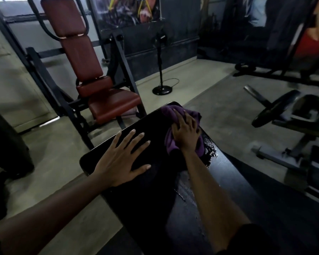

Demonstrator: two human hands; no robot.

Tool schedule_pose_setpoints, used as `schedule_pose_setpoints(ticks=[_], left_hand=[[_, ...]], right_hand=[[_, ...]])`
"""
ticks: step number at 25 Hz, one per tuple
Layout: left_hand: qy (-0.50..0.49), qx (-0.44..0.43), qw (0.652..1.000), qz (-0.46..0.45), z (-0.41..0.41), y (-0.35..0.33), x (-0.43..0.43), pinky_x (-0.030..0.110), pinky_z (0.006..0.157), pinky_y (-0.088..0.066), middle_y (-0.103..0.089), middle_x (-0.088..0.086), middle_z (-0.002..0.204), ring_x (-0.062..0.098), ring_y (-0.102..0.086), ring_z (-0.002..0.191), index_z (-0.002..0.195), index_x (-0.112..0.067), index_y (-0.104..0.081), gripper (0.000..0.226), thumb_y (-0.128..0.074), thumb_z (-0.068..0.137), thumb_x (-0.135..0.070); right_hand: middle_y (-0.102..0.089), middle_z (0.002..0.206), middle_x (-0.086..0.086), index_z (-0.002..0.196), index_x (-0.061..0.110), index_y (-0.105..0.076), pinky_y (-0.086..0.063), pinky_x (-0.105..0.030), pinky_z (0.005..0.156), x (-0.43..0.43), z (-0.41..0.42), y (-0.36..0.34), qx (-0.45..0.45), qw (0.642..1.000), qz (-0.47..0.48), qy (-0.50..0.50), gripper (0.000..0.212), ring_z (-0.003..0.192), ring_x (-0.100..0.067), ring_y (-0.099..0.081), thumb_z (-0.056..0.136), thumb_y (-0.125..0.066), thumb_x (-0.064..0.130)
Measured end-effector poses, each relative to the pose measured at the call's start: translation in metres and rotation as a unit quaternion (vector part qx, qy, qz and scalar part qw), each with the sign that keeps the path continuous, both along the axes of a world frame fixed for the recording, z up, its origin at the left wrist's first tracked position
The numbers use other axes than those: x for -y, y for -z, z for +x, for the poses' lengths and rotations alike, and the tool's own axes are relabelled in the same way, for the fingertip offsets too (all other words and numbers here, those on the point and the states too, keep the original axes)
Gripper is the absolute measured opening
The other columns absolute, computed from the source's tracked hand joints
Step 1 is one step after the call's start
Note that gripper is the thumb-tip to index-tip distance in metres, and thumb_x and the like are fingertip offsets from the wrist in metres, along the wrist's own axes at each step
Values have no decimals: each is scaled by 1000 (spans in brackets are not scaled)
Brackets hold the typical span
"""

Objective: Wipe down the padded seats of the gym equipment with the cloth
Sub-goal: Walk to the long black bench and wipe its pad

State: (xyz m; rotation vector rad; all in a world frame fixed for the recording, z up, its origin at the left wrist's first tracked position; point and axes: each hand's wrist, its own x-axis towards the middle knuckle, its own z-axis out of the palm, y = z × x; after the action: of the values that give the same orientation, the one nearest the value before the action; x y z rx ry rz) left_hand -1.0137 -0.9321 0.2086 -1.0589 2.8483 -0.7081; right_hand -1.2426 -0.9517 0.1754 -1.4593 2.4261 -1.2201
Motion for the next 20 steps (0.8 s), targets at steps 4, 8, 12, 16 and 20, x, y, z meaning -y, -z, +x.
schedule_pose_setpoints(ticks=[4,8,12,16,20], left_hand=[[1,-20,999,44,1,0,-1,54,117,-15,-32,7,153,30,-22,144,145,-23,-33,87,1,84,-74],[60,-117,984,122,3,-4,3,46,120,2,-14,-2,159,19,-4,148,149,-28,-15,103,18,68,-81],[112,-200,935,272,21,-18,3,28,118,1,-12,-4,159,4,3,142,149,-26,-13,94,-4,73,-81],[196,-62,969,135,49,-6,-10,46,114,-20,-34,4,152,24,-24,143,145,-22,-31,80,-2,88,-69],[184,71,978,62,54,0,-15,57,105,-38,-47,5,144,29,-45,133,140,-24,-41,69,-3,94,-59]], right_hand=[[-26,153,1,142,33,-31,-21,-55,110,-51,-5,28,95,985,66,128,50,141,-25,-20,94,-43,33],[-36,146,-11,139,24,-38,-30,-50,103,-91,34,9,137,963,75,218,46,133,-33,-28,94,-43,29],[-30,152,-5,141,31,-33,-30,-54,105,-102,176,-10,37,994,55,87,63,137,-25,-31,81,-27,48],[-15,156,12,140,45,-2,-16,-53,111,-124,185,19,51,995,56,61,70,144,-11,-15,71,-10,58],[-17,156,10,143,43,-19,-20,-44,110,-161,147,59,100,975,89,178,81,143,-13,-13,66,-1,58]])
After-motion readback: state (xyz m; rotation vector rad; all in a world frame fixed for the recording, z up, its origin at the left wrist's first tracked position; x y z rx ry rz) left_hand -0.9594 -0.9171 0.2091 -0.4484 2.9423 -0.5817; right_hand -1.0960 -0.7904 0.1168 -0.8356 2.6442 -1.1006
